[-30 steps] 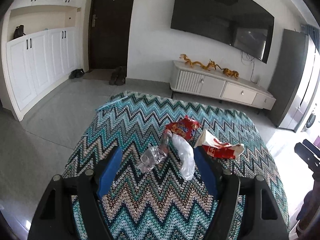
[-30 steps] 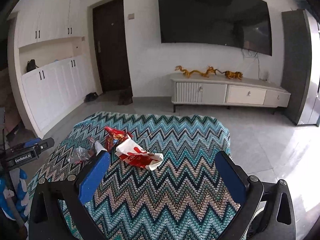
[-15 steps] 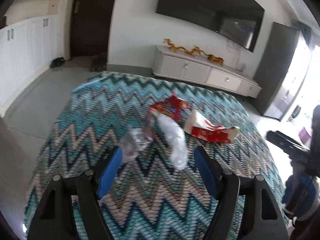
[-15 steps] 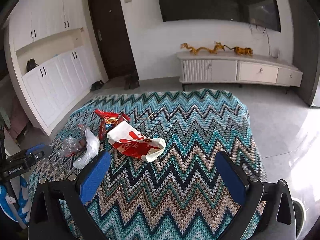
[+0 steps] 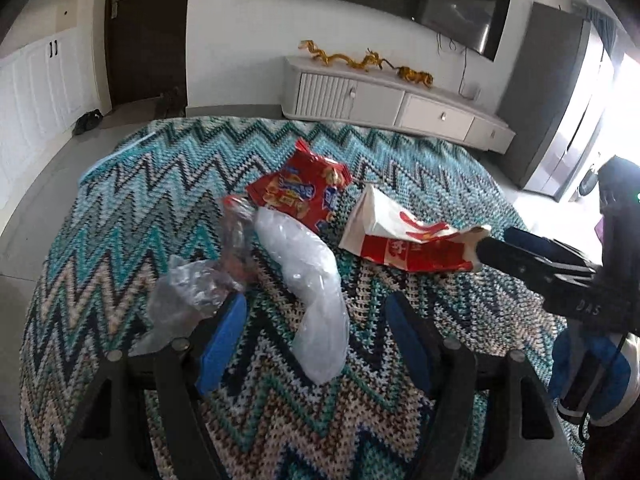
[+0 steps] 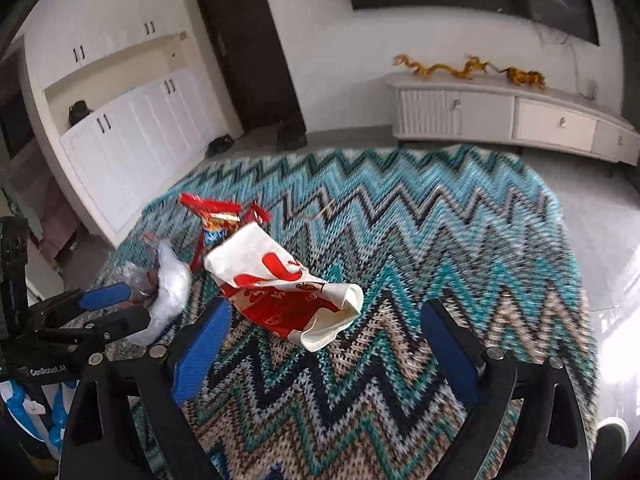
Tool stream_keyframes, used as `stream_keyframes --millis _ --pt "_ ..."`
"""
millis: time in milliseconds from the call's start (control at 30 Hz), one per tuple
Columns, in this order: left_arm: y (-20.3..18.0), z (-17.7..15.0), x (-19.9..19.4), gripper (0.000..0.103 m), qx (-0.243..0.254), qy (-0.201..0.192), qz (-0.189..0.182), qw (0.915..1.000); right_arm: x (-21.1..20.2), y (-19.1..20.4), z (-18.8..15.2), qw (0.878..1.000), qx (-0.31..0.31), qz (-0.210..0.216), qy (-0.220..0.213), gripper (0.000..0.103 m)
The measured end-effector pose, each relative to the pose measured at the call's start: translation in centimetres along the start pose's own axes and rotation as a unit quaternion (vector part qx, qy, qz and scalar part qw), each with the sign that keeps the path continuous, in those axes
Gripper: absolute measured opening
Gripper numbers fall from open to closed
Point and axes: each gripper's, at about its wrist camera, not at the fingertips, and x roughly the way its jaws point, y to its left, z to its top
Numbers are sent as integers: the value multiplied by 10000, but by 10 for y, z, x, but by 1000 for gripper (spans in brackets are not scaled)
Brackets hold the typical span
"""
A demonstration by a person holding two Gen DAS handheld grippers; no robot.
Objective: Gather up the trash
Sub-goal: 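Grasp a clear plastic bag with the left tool while the right tool grasps the red-and-white wrapper, then lift the clear bag with the left tool while the right tool lifts the red-and-white wrapper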
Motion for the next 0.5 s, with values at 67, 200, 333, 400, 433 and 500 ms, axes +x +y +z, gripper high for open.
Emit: stream_keyframes --millis 67,200,333,400,433,500 --pt "-1 0 5 69 39 13 25 10000 10 -2 4 9999 -89 12 72 92" --pt "1 -1 15 60 32 109 40 9999 26 -6 12 9992 -278 124 274 83" --pt "3 -4 22 53 6 204 29 9998 41 -4 16 9970 -543 217 499 70" --pt "4 -5 25 46 19 238 23 9997 46 -1 15 9963 -606 226 568 62" --pt "4 -5 25 44 25 246 29 9997 49 0 15 9959 -648 218 592 52" --pt "3 -6 25 34 32 249 29 9997 49 3 13 9958 -681 208 569 40"
